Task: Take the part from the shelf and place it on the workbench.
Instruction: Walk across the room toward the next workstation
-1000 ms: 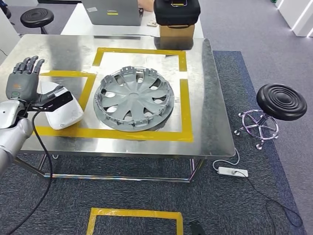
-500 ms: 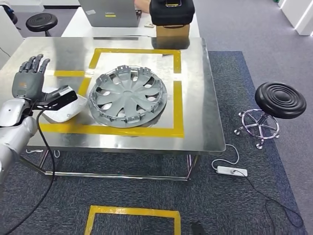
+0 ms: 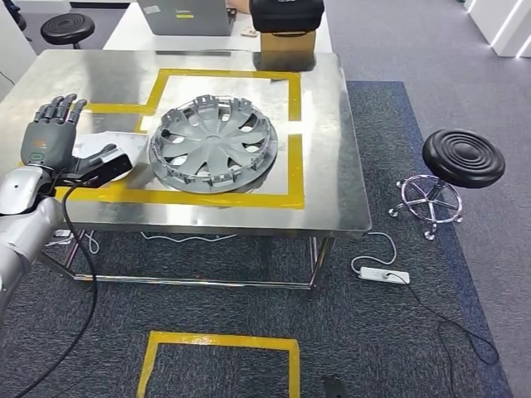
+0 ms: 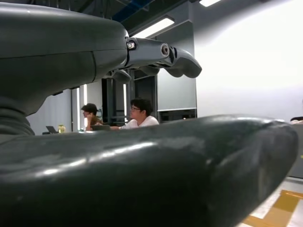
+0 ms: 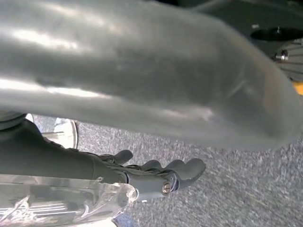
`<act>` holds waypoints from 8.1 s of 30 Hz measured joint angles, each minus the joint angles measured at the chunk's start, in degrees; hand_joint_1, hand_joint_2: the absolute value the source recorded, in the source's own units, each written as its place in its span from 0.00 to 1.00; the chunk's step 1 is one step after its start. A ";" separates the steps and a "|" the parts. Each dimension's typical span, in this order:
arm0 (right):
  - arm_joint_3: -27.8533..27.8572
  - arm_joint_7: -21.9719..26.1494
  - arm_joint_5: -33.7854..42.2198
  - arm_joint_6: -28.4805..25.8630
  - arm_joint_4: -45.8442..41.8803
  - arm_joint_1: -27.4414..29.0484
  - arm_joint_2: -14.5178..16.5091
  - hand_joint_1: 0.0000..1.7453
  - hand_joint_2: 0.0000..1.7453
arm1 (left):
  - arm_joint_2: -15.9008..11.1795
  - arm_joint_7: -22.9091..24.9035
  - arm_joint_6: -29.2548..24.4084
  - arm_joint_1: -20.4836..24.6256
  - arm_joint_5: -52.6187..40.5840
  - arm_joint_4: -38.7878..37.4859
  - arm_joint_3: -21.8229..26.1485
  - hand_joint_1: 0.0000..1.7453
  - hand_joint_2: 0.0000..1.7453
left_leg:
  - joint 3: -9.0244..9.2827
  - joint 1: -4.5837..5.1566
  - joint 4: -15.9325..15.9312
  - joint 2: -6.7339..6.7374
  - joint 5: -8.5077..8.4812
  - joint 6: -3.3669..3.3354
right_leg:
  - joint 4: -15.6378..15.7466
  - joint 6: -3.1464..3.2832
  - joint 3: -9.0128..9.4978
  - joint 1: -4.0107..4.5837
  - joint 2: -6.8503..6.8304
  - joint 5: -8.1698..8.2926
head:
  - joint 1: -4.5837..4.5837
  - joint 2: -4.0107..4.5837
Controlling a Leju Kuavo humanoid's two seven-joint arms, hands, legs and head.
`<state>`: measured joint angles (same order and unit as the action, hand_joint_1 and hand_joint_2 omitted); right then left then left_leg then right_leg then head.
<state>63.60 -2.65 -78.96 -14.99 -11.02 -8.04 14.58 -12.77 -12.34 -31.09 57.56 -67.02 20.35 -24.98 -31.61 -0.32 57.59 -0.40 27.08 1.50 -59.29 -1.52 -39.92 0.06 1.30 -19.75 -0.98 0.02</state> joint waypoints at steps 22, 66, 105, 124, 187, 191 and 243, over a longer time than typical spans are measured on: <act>0.00 -0.17 0.04 -0.11 0.00 -0.20 -0.04 0.00 0.00 | -0.10 0.62 0.19 -1.41 -0.53 -0.14 0.37 0.00 0.00 | -11.24 -0.63 13.59 0.29 3.09 2.14 | 0.76 1.94 4.61 0.08 -0.76 -3.89 | 1.69 0.00; -1.14 0.81 -1.31 1.16 0.00 1.41 -0.56 0.00 0.00 | 13.02 17.53 26.27 -52.73 23.99 -8.68 31.10 0.00 0.00 | 0.32 -0.72 -3.58 -0.59 -3.06 -1.08 | -10.59 -1.95 -0.05 -0.46 -1.01 -11.36 | 2.03 0.00; -1.07 -0.40 0.71 2.19 0.02 2.08 -0.68 0.00 0.00 | 14.80 9.68 20.86 -52.17 28.02 -8.75 40.89 0.00 1.00 | -3.25 -0.15 0.40 -7.51 -2.99 -0.33 | -0.49 0.06 7.56 -0.20 3.76 -7.85 | 2.01 0.00; -1.05 -0.32 -0.05 1.07 -0.07 1.96 -1.23 0.00 0.00 | 15.62 8.09 20.06 -53.25 30.25 -8.75 44.46 0.00 0.00 | -2.06 -0.28 -0.06 1.49 -2.29 -0.92 | -2.58 -1.53 8.00 -0.36 -4.67 -10.60 | 2.09 0.00; -1.15 0.92 1.79 1.36 -0.33 1.02 -6.29 0.00 0.00 | 20.88 12.99 22.66 -53.48 27.63 -8.84 46.95 0.00 0.00 | -1.70 0.04 -0.61 0.70 -2.46 -1.87 | -9.18 -1.58 4.94 -0.10 -2.09 -13.86 | 2.35 0.00; 0.70 2.33 6.12 4.62 -0.33 1.16 -6.38 0.00 0.00 | 20.68 12.74 25.14 -53.60 30.66 -8.84 48.63 0.00 0.00 | -1.61 -0.03 -0.57 -2.20 -2.54 -1.91 | -13.03 -1.53 2.42 -0.23 -1.37 -13.04 | 2.39 0.00; 4.94 1.84 3.71 2.91 -0.52 1.09 -7.19 0.00 0.00 | 19.82 10.03 29.30 -53.09 30.92 -8.84 59.06 0.00 0.00 | -1.05 0.47 -0.47 1.86 -1.63 -0.61 | 0.54 -0.39 7.88 0.15 -4.11 -7.06 | 1.60 0.00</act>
<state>68.55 -0.81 -75.25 -12.09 -11.54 -6.95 7.39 7.05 -2.31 -1.78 4.46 -36.11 11.52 34.08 -32.66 0.15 57.12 1.46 25.44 0.89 -58.75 -1.91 -32.04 0.21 -2.81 -26.81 0.61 0.02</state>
